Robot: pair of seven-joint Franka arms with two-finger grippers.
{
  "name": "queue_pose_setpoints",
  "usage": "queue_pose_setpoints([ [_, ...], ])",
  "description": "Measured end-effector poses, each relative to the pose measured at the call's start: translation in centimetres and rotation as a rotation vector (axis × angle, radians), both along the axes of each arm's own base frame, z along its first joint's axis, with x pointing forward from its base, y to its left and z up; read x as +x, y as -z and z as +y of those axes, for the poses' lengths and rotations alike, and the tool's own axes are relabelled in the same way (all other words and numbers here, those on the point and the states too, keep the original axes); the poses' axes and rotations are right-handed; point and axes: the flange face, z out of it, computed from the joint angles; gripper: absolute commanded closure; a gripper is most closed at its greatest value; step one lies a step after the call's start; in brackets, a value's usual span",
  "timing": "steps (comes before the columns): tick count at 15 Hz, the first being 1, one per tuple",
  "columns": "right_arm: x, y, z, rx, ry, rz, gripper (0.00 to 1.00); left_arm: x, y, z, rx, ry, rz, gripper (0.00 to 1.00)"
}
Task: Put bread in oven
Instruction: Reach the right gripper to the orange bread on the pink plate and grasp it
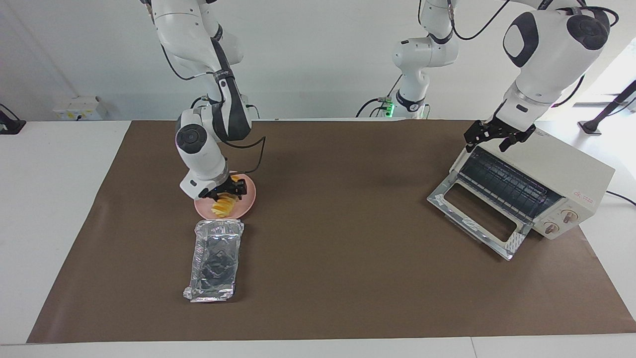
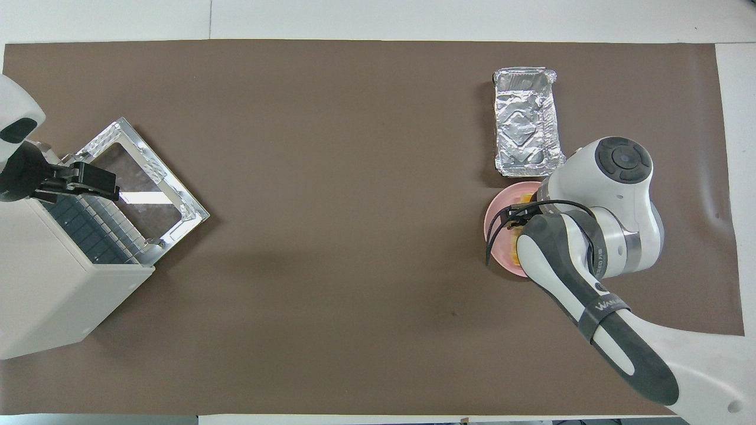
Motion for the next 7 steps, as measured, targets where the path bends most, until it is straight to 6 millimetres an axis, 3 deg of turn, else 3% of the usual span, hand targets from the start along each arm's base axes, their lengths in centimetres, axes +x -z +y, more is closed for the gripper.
queue_pose_setpoints([
  [1, -0.04, 0.05, -0.01, 0.000, -0.001, 0.001, 1.00, 0.00, 0.00, 0.00, 0.000, 0.000, 0.000, 0.00],
  [7, 0.00, -0.13, -0.03, 0.002, -0.015, -0.003, 1.00, 0.00, 0.00, 0.00, 0.000, 0.000, 0.000, 0.00],
])
